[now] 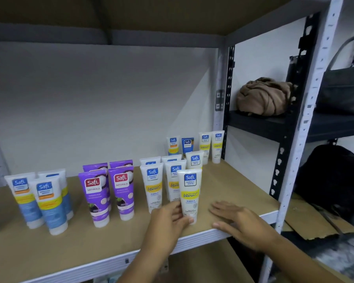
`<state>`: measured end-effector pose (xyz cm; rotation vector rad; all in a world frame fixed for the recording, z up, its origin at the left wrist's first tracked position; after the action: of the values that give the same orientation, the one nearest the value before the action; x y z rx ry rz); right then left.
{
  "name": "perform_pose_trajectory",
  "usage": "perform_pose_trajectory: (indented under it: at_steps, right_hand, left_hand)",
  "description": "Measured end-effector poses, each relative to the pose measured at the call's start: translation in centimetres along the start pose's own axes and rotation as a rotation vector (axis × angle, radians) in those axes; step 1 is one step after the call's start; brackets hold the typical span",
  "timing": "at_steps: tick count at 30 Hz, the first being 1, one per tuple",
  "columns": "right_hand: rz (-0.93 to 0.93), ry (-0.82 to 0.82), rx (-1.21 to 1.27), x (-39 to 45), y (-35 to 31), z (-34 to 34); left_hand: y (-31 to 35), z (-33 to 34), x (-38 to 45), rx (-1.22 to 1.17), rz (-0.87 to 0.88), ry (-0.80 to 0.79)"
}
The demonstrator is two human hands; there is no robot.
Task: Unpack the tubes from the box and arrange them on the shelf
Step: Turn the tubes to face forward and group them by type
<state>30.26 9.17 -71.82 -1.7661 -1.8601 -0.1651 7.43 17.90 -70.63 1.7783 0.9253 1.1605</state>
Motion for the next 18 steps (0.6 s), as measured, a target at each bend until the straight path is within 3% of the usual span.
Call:
perform_pose_trajectory:
  at_steps: [6, 18]
  right_hand:
    - [0.032, -0.039, -0.051, -1.0, 3.8, -1.8]
    - [0.001, 0.051, -0.005, -1.7, 6.3, -1.2]
  left_hand:
    - [0.5, 6.0, 2.0, 0.013, 0.015, 0.027]
    - [-0.2, 12.4, 7.3, 0.170, 0.057, 0.152]
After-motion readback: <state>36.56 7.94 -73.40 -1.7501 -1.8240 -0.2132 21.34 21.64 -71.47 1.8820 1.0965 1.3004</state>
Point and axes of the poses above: each hand's wrist, its own x-axis towards the middle knuckle, its own z-axis out of the palm, y = z × x, the point moved 1 cm from there along x, towards the middle knuckle, and after that the axes turned 12 degrees about y, right-handed, at the moved point
